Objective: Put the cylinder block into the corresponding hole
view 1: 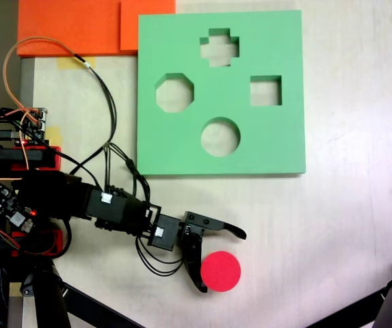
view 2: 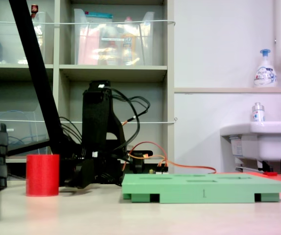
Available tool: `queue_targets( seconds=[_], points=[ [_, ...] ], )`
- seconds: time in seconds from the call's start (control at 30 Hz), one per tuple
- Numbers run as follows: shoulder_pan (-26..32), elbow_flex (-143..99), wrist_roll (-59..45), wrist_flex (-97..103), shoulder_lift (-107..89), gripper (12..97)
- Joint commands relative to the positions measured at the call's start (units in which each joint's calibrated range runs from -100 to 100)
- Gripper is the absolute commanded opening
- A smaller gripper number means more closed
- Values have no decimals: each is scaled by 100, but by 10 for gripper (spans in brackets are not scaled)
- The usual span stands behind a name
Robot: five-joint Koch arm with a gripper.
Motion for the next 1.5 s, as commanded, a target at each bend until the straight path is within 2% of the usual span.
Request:
queue_targets(
  seconds=[0.0,0.07,0.17,0.7,0.77,0.87,1.0,1.07,1.27,1.3,1.37,1.4,1.47],
  points=[
    [-29,4,-15,871,1,823],
    [-59,-96,-15,996,1,824],
    [-117,-106,-15,1073,1,886],
    [-161,1050,0,987,811,873],
    [-142,1050,0,977,811,795],
    [-147,851,0,987,699,570],
    [-137,781,0,996,671,421],
    [-112,761,5,996,671,399],
    [-122,711,5,1054,671,405],
    [-122,711,5,1102,671,461],
    [-122,751,5,1122,671,624],
    [-122,771,5,1122,671,670],
    [-127,871,15,1122,699,679]
  ],
)
